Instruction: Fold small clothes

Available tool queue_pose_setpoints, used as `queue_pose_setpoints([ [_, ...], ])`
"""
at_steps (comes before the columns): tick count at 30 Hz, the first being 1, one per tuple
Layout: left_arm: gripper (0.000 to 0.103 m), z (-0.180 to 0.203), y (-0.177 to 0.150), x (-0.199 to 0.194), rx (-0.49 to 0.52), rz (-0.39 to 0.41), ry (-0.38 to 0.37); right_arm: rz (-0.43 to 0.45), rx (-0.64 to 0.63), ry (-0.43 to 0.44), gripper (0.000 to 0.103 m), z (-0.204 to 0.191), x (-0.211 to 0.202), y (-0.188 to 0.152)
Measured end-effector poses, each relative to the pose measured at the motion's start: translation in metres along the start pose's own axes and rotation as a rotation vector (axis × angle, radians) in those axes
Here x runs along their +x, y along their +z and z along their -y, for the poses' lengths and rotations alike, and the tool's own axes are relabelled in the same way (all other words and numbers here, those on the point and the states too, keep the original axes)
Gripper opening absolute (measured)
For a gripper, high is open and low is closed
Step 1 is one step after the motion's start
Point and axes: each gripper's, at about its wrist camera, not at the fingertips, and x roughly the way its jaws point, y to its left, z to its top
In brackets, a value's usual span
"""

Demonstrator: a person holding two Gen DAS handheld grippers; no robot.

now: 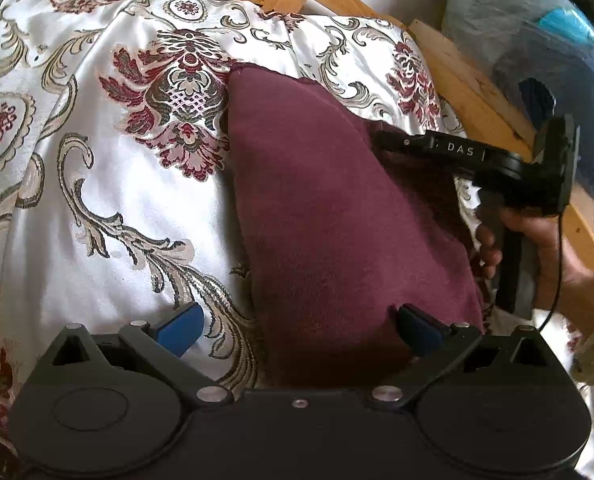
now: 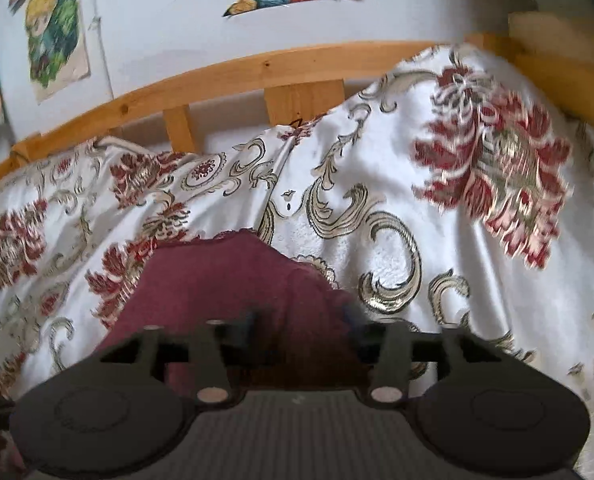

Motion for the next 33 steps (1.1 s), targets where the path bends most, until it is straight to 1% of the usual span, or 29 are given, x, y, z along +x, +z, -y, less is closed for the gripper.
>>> queue_pose_setpoints([
  [1, 0.102, -0.002, 0.001, -0.001, -0.015, 0.002, -0.016, -0.006, 0.022, 0.015, 0.065, 0.003, 0.003, 0.0],
  [3, 0.102, -0.006, 0.002, -0.002, -0.043, 0.007, -0.046, -0.022, 0.073, 0.042, 0.07, 0.011, 0.01, 0.001],
  [5, 0.102, -0.01, 0.003, -0.003, -0.072, 0.022, -0.078, -0.032, 0.098, 0.058, 0.072, 0.016, 0.015, 0.002],
  [7, 0.102, -0.012, 0.003, -0.006, -0.086, 0.037, -0.118, -0.049, 0.1, 0.067, 0.074, 0.017, 0.022, 0.004],
  [9, 0.1, -0.011, 0.004, -0.006, -0.079, 0.038, -0.149, -0.063, 0.079, 0.066, 0.074, 0.013, 0.026, 0.006],
  [11, 0.097, -0.008, 0.004, -0.004, -0.067, 0.026, -0.154, -0.075, 0.058, 0.064, 0.075, 0.007, 0.029, 0.006],
  [12, 0.092, -0.008, 0.004, -0.001, -0.062, 0.011, -0.151, -0.08, 0.047, 0.064, 0.074, 0.004, 0.03, 0.005],
  [13, 0.086, -0.006, 0.004, 0.003, -0.055, -0.007, -0.147, -0.086, 0.04, 0.061, 0.07, 0.003, 0.031, 0.005],
  [15, 0.083, -0.004, 0.003, 0.007, -0.045, -0.018, -0.128, -0.091, 0.036, 0.06, 0.064, 0.0, 0.032, 0.003],
  [17, 0.081, -0.005, 0.003, 0.008, -0.052, -0.015, -0.133, -0.093, 0.047, 0.064, 0.059, 0.0, 0.031, 0.002],
  [20, 0.074, -0.009, 0.005, 0.01, -0.081, -0.015, -0.13, -0.095, 0.053, 0.069, 0.046, -0.001, 0.029, 0.003],
  [22, 0.067, -0.015, 0.006, 0.009, -0.108, -0.016, -0.136, -0.095, 0.045, 0.067, 0.026, -0.004, 0.028, 0.005],
  [25, 0.06, -0.017, 0.007, 0.008, -0.122, -0.007, -0.134, -0.09, 0.032, 0.044, 0.022, -0.009, 0.025, 0.008],
  [28, 0.054, -0.014, 0.007, 0.003, -0.108, 0.012, -0.13, -0.06, 0.03, 0.026, 0.02, -0.015, 0.018, 0.011],
  [31, 0.051, -0.011, 0.012, -0.007, -0.089, 0.045, -0.143, -0.001, 0.076, 0.05, 0.02, -0.018, 0.003, 0.02],
  [33, 0.051, -0.012, 0.019, -0.013, -0.088, 0.071, -0.155, 0.034, 0.078, 0.066, 0.019, -0.024, -0.006, 0.03],
])
